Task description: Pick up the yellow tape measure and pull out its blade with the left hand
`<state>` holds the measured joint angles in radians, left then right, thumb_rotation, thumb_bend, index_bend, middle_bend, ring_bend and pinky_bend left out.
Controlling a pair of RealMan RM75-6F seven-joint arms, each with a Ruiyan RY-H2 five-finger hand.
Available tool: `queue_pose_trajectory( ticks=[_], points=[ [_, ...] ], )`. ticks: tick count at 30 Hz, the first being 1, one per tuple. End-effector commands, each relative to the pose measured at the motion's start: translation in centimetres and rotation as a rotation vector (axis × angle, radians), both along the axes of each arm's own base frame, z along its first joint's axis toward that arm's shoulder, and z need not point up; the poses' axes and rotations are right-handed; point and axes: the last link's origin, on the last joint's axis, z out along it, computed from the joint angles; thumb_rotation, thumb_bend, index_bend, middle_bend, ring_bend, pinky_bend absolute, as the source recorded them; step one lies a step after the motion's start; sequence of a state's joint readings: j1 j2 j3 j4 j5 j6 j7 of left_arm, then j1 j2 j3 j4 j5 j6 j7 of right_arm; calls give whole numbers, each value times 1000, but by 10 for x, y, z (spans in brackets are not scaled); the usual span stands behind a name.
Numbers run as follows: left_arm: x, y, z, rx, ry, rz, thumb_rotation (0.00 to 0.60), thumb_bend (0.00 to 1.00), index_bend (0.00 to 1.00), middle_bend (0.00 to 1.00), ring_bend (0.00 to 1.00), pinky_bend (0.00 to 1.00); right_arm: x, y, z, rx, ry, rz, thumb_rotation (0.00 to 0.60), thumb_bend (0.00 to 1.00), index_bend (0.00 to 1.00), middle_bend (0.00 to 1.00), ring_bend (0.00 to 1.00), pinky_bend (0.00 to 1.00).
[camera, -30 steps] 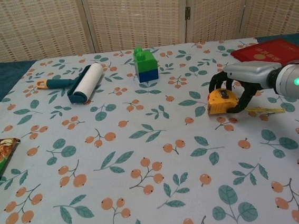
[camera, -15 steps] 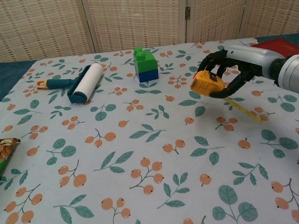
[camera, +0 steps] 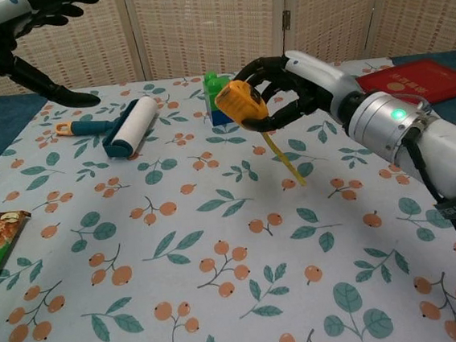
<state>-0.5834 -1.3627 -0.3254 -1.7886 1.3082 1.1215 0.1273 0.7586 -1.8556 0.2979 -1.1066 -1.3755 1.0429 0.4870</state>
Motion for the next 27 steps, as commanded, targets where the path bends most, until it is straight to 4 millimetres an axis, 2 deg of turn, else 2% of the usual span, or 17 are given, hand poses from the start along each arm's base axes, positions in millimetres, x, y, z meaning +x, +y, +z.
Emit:
queue_pose_trajectory(
  ticks=[1, 6, 12, 27],
  points=[
    [14, 4, -10, -24, -5, -14, 600, 135, 5, 66, 41, 3, 18, -2, -9, -15, -62, 23, 600, 468, 588, 510, 398, 200],
    [27, 11, -20, -30, 9, -27, 600, 136, 0, 62, 31, 0, 32, -2, -21, -2, -102, 48, 600, 468, 588, 510, 398, 212],
    [34, 15, -28, -26, 12, -29, 600, 146, 0, 62, 27, 0, 40, 2, -28, -3, -107, 76, 600, 468, 588, 510, 398, 213],
    [56, 17, -54, -50, -17, -50, 600, 147, 0, 62, 26, 0, 40, 1, -27, -8, -68, 96, 600, 468, 588, 509, 398, 214]
  ],
)
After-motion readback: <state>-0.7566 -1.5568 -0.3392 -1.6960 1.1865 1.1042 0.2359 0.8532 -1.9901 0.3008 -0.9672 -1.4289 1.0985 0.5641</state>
